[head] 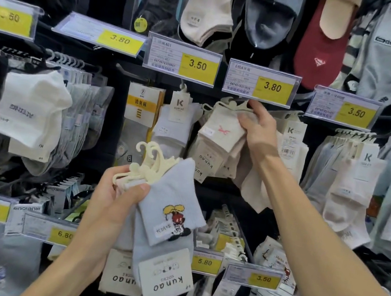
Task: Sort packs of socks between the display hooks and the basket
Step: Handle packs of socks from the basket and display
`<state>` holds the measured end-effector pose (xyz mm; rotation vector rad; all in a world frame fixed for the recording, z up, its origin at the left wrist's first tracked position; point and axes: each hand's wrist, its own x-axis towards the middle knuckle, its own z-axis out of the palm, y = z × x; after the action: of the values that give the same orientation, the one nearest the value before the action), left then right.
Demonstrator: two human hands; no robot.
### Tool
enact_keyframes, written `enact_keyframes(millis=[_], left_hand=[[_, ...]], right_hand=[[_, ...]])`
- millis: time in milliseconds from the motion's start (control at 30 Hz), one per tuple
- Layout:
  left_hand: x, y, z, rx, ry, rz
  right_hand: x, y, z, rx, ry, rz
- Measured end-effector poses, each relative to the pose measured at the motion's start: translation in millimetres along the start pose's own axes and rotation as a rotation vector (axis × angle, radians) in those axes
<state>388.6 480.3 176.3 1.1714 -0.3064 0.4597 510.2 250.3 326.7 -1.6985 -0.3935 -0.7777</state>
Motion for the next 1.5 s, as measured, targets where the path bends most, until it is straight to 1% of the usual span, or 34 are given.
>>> enact_keyframes(millis=[133,233,300,333,367,400,433,500,533,567,667,733,867,1067,1300,1367,1400,1433,1500], left_hand=[[1,-1,0,0.011,-0.006,0.006],[1,0,3,0.021,-0.014,0.008],[0,2,7,0.021,-0.025,0.017],[-1,2,9,0.027,-0.028,0.029],[-2,2,11,0.035,-0.03,0.041],[-3,2,12,0.043,-0.034,0.051],[-4,1,13,0.047,-0.045,0.063],[-7,-1,16,0.061,-0.079,0.088],[-8,-2,18,0.065,-0.1,0.098],[-9,-2,20,0.067,-0.121,0.106],[-13,0,27,0.067,-0.175,0.142],[-15,2,32,0.054,-0.192,0.153],[-17,3,34,0.019,-0.179,0.137],[-20,2,37,-0.043,-0.229,0.059],[-14,-1,35,-0.083,-0.166,-0.008],[-11,-2,35,-0.033,-0.114,0.018],[-9,-3,33,-0.009,-0.077,0.035],[-7,-4,32,0.001,-0.038,0.052],[-5,-7,26,-0.011,0.03,0.066]], right_hand=[[14,13,9,-0.102,-0.13,-0.068],[17,19,8,-0.226,-0.15,-0.068],[13,17,7,-0.341,-0.112,-0.074],[6,14,8,-0.414,-0.066,-0.066],[-6,10,8,-0.456,-0.015,-0.05],[-23,5,9,-0.443,0.029,-0.053],[-44,0,8,-0.388,0.067,-0.111],[-93,-12,7,-0.265,0.099,-0.324],[-117,-18,5,-0.227,0.069,-0.402],[-135,-23,4,-0.203,0.002,-0.439],[-162,-30,4,-0.198,-0.23,-0.379],[-163,-31,2,-0.172,-0.306,-0.32],[-158,-29,-7,-0.14,-0.342,-0.221],[-158,-24,-17,-0.01,-0.38,-0.143],[-150,-17,-23,0.195,-0.439,-0.051],[-146,-17,-26,0.289,-0.415,-0.004],[-143,-18,-28,0.339,-0.372,0.03],[-137,-19,-29,0.375,-0.305,0.059],[-120,-20,-31,0.371,-0.125,0.087]])
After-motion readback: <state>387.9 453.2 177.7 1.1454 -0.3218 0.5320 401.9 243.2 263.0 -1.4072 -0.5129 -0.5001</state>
